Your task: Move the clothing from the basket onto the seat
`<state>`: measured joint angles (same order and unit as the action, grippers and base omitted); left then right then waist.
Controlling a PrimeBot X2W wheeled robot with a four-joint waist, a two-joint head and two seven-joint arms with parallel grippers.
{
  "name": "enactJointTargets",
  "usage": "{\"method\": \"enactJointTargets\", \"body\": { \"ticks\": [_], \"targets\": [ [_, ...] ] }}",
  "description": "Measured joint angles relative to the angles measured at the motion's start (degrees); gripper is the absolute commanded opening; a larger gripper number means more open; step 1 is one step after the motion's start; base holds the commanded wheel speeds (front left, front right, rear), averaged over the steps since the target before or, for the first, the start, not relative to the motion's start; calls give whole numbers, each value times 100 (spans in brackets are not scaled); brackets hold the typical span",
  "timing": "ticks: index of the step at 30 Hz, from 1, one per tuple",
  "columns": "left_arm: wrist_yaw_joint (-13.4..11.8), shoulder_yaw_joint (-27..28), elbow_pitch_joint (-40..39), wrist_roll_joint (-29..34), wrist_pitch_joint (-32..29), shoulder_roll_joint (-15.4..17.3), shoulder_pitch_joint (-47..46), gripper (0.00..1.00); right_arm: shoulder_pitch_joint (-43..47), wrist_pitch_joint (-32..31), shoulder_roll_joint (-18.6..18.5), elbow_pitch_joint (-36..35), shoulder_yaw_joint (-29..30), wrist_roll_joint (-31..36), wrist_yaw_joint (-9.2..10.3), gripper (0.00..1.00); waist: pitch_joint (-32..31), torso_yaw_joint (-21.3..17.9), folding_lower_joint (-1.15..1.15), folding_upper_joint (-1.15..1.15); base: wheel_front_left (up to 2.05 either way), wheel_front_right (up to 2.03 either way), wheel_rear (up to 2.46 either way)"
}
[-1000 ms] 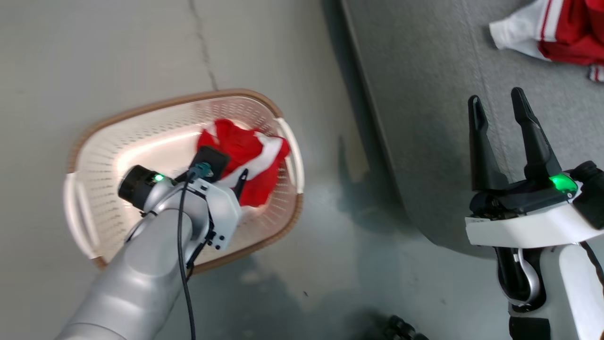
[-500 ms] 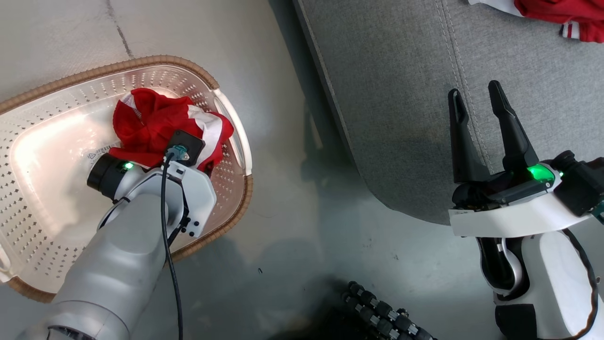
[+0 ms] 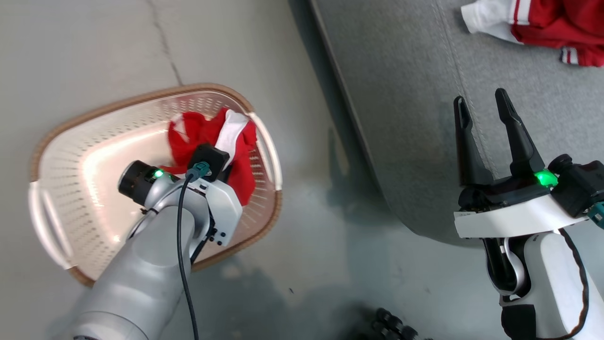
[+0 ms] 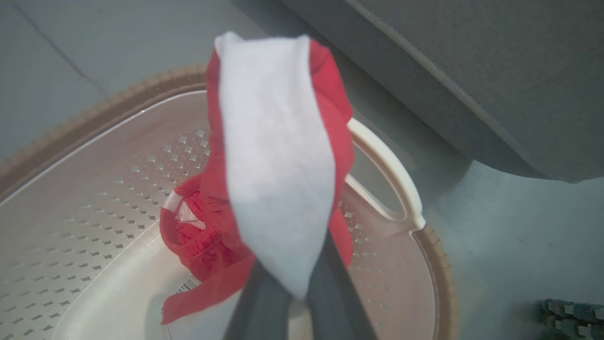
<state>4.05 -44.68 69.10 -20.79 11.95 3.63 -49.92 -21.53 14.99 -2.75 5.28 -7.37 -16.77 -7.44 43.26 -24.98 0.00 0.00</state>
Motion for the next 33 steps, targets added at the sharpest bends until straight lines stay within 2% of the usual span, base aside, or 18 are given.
{"method": "enactJointTargets", "body": {
  "ticks": [9, 11, 19, 25, 33],
  "targets": [
    [-153, 407, -960, -601, 280, -67, 636, 0, 279, -359, 9, 53, 160, 343, 0, 100, -882, 769, 0, 0, 0, 0, 0],
    [-277, 648, -1680, -681, 288, -66, 933, 0, 375, -495, 13, 13, 180, 380, 0, 100, -1202, 1020, 0, 0, 0, 0, 0],
    [-505, 1258, -3385, -532, 289, 129, 1874, 0, 636, -812, 8, -134, 181, 595, 0, 100, -1957, 1641, 0, 0, 0, 0, 0],
    [-497, 1662, -4504, -428, 288, 311, 2457, 0, 838, -991, 7, -160, 196, 620, 0, 100, -2462, 1947, 0, 0, 0, 0, 0],
    [-382, 1986, -5711, -342, 290, 460, 2832, 0, 1182, -1132, 7, -209, 162, 619, 0, 100, -3031, 2153, 0, 0, 0, 0, 0]
  ]
}}
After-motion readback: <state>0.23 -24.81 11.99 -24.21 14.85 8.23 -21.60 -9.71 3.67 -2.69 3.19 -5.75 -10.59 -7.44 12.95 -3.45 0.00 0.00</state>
